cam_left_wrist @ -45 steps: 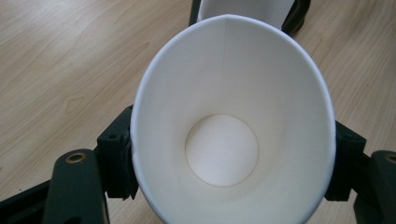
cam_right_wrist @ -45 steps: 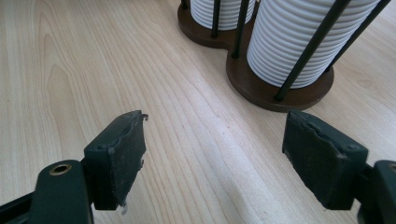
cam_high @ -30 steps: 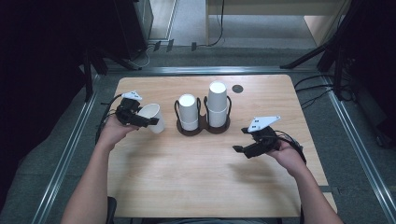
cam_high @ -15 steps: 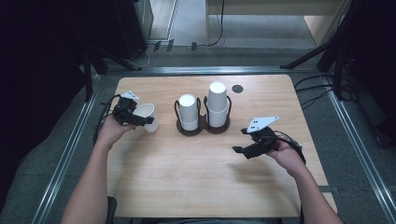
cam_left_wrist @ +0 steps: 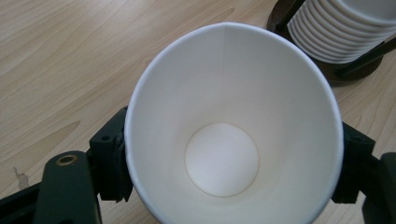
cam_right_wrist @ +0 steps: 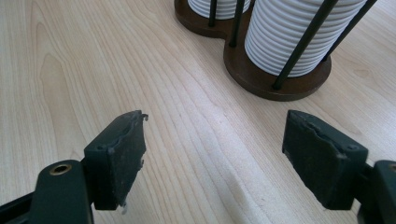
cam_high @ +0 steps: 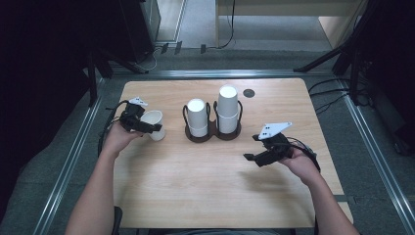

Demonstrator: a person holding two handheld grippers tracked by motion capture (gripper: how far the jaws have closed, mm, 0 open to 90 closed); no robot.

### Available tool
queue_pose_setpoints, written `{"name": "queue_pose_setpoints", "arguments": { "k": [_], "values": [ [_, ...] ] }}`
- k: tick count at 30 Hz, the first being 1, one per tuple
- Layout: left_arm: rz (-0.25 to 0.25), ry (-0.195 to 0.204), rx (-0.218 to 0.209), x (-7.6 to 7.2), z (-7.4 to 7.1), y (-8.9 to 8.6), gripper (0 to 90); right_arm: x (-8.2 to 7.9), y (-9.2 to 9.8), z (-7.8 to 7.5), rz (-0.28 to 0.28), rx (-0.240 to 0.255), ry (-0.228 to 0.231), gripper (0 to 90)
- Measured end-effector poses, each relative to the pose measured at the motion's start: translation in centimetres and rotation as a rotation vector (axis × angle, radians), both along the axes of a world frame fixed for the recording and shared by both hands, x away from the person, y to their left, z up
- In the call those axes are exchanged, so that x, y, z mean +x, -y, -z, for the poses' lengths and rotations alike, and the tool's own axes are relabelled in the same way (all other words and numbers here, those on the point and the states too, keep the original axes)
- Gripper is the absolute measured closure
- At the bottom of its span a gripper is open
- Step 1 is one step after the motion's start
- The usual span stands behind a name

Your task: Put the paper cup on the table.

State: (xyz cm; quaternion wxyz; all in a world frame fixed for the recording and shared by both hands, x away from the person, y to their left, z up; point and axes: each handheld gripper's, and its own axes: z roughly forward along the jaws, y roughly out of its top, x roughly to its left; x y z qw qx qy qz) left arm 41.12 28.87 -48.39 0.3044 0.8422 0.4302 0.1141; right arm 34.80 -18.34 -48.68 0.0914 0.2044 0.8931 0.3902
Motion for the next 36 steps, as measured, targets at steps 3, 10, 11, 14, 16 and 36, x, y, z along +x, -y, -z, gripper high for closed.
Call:
{"name": "queue_pose_setpoints", "arguments": {
  "k": [3, 10, 11, 14, 16, 36],
  "values": [
    [0.007, 0.007, -0.006, 0.01, 0.06, -0.04, 20.8, 0.01, -0.02, 0.06, -0.003, -0.006, -0.001, 21.7],
    [0.015, -0.003, -0.017, 0.04, 0.20, -0.09, 19.6, -0.02, -0.08, 0.06, -0.003, -0.005, 0.000, 21.8],
    [0.017, -0.005, -0.019, 0.03, 0.26, -0.12, 19.6, -0.01, -0.07, 0.07, -0.003, -0.006, 0.000, 21.7],
    [0.015, -0.014, -0.020, 0.02, 0.39, -0.17, 19.1, -0.01, -0.03, 0.04, -0.004, -0.006, 0.000, 21.7],
    [0.017, -0.019, -0.030, 0.01, 0.41, -0.20, 18.3, -0.01, -0.02, 0.04, -0.003, -0.007, 0.000, 21.7],
    [0.025, -0.031, -0.085, -0.53, -0.36, -0.11, 8.0, -0.19, -0.36, 0.33, -0.016, -0.046, 0.009, 21.7]
  ]
}}
